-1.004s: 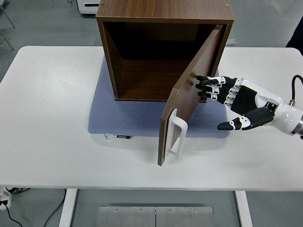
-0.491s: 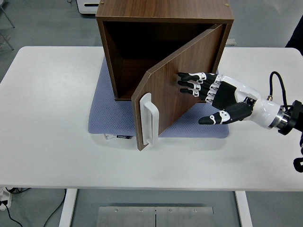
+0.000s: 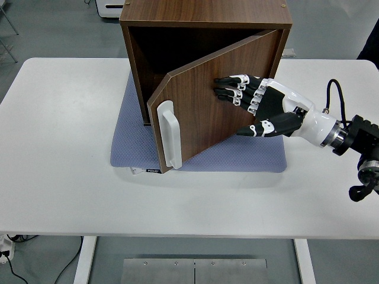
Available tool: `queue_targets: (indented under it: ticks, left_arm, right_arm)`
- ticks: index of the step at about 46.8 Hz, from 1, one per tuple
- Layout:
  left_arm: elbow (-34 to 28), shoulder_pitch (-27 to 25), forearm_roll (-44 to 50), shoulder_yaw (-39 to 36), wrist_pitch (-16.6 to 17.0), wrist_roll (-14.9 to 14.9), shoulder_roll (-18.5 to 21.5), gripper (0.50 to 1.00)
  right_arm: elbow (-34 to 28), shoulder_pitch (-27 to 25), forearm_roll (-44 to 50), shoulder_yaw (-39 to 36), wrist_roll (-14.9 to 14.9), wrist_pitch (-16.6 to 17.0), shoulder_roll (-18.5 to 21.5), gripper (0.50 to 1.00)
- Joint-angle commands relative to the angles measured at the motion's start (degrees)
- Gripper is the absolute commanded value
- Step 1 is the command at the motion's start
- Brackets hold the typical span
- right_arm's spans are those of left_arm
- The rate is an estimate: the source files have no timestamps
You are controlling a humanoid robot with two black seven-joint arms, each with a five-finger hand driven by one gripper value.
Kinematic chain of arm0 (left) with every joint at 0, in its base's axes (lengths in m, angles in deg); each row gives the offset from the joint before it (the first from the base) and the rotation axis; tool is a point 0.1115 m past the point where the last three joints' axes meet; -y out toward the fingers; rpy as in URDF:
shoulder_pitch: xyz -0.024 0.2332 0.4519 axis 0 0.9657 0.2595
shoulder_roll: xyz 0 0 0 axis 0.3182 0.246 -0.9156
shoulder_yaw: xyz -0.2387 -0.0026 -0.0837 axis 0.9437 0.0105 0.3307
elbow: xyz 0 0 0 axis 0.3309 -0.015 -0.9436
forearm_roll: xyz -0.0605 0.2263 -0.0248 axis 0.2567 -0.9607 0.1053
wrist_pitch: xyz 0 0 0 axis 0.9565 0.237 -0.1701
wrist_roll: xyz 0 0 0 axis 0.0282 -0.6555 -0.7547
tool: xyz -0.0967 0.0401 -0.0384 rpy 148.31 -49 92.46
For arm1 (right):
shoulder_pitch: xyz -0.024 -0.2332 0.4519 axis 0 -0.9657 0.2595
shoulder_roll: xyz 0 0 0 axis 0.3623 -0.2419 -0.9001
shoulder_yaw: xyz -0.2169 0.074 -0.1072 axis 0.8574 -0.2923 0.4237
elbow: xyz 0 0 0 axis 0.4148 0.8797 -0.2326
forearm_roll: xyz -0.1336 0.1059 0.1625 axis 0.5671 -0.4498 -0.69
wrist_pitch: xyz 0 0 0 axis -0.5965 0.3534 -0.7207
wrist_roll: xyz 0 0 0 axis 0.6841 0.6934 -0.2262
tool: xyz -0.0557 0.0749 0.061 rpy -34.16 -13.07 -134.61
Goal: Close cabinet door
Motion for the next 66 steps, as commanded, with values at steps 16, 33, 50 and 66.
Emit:
queue_targets:
  ticks: [16, 33, 50, 66]
  left_arm:
    - [0.0, 0.0, 0.0, 0.0, 0.02, -0.03, 0.0, 1.0]
    - [0.0, 0.0, 0.0, 0.0, 0.02, -0.03, 0.0, 1.0]
    - [0.0, 0.0, 0.0, 0.0, -0.07, -0.03, 0.0, 1.0]
    - [0.09, 0.0, 0.0, 0.0, 0.02, -0.03, 0.0, 1.0]
  right_arm:
    - [-0.8, 0.62, 0.12, 2.82, 0.0, -0.46, 4.09, 1.0]
    - [-2.99, 1.67, 0.12, 3.52, 0.0, -1.51, 8.48, 1.0]
    - [-8.53, 3.16, 0.12, 4.05, 0.0, -1.69, 11.39, 1.0]
    - [-13.01, 5.71, 0.12, 4.14, 0.08, -3.18, 14.72, 1.0]
